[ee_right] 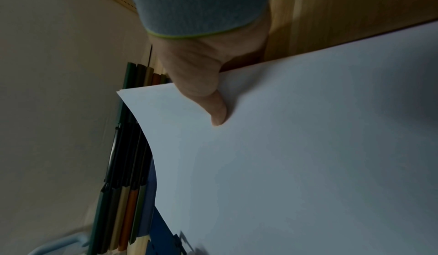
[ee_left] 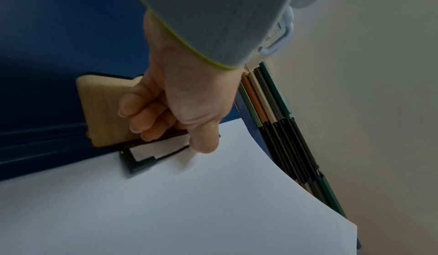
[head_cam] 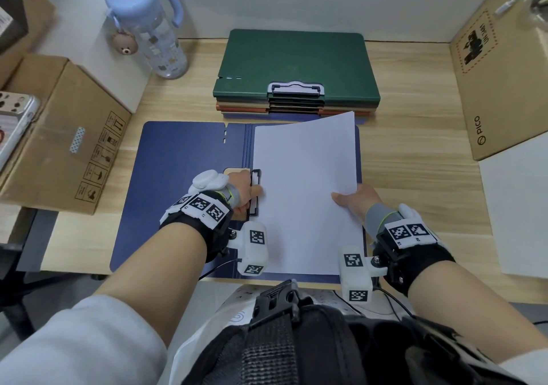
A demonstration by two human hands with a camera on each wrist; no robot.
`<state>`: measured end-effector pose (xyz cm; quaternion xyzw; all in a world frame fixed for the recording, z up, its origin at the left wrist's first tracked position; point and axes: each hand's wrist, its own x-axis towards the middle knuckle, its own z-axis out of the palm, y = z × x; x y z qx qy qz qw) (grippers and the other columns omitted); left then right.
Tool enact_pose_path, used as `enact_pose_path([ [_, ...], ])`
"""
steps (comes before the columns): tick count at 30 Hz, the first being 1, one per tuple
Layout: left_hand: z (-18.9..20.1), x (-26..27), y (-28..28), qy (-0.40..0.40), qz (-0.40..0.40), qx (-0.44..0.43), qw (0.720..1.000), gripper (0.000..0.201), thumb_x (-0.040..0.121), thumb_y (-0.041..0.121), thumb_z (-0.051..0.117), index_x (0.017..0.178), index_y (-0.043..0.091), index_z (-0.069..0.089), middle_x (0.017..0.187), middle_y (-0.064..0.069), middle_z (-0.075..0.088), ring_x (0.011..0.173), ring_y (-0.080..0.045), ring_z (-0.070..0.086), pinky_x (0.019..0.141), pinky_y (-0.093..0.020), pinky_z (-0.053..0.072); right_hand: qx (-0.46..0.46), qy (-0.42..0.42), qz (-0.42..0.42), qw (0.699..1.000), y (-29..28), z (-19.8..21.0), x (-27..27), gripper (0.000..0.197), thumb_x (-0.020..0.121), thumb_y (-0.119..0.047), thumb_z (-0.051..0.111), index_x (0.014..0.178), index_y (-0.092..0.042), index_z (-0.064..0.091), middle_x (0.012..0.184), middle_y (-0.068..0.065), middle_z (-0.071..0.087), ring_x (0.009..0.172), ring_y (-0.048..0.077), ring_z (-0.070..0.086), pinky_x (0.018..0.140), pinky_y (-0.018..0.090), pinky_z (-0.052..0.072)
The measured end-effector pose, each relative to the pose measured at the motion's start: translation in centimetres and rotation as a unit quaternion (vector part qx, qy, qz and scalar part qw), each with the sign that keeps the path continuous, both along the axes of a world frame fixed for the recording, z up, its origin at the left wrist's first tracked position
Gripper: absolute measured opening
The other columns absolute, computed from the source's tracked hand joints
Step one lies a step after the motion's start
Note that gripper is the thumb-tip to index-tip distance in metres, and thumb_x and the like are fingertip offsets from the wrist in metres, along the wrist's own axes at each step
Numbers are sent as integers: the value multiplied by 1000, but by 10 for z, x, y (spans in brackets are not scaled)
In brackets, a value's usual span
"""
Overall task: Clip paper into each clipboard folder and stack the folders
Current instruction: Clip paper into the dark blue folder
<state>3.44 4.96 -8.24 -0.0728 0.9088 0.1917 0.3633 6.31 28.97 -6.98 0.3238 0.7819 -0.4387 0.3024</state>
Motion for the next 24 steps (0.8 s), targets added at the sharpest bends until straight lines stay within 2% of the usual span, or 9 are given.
enact_pose_path([
  [4,-3,0,1,26,-34,-51,998,38,94,26,47,60,14,36,59,-3,49,62,-24,52,51,-23,36,2,-1,9,1000,0,-2,0,55,88,-25,64,134,-1,46,134,13,54,122,32,52,100,35,41],
  [6,-2,0,5,49,-51,-89,994,36,90,31,51,62,15,36,70,-4,52,70,-23,50,59,-24,38,4,-6,12,1000,0,-3,-1,61,88,-26,64,138,-2,41,139,12,50,127,32,49,106,38,40],
  [9,-1,-1,9,49,-53,-113,991,29,87,39,54,80,11,48,82,-4,53,75,-23,51,70,-29,41,3,-7,14,1000,-1,-3,-1,62,88,-25,63,140,-2,38,142,12,46,130,31,45,108,39,37],
  [11,-3,-1,10,46,-54,-119,990,32,87,42,54,84,10,50,81,-4,55,73,-24,54,71,-30,44,2,-6,13,1000,0,-6,-1,63,88,-26,64,141,-2,38,142,11,47,130,32,46,108,40,38],
  [13,-2,-1,10,45,-47,-113,991,34,87,41,55,78,9,50,70,-4,55,66,-23,55,67,-29,48,-6,3,5,1000,1,-7,-2,57,87,-23,65,136,-2,45,134,10,54,123,32,52,104,39,42],
  [15,0,0,11,24,-5,-80,996,36,90,39,56,71,10,43,59,-4,50,54,-22,53,58,-28,48,-22,17,-8,1000,3,-5,-4,44,87,-16,64,127,-3,53,121,8,60,115,31,58,98,37,46],
  [18,8,4,8,-15,60,-25,998,37,94,39,51,74,9,41,59,-4,49,47,-17,46,47,-24,40,-48,59,-39,996,4,5,-12,41,85,-8,62,125,-6,53,123,12,62,106,32,62,95,44,50],
  [21,12,6,-4,-7,148,64,987,28,95,33,48,79,9,49,64,-4,58,61,-23,58,61,-32,53,-32,108,-56,992,2,14,-25,60,84,-9,63,137,-12,37,135,11,51,110,30,56,99,45,46],
  [24,13,8,-26,57,230,113,965,16,94,26,48,79,20,45,70,0,62,80,-24,61,69,-30,48,65,143,3,988,-12,28,-37,61,85,-18,63,140,-20,35,145,9,29,131,29,37,107,43,37],
])
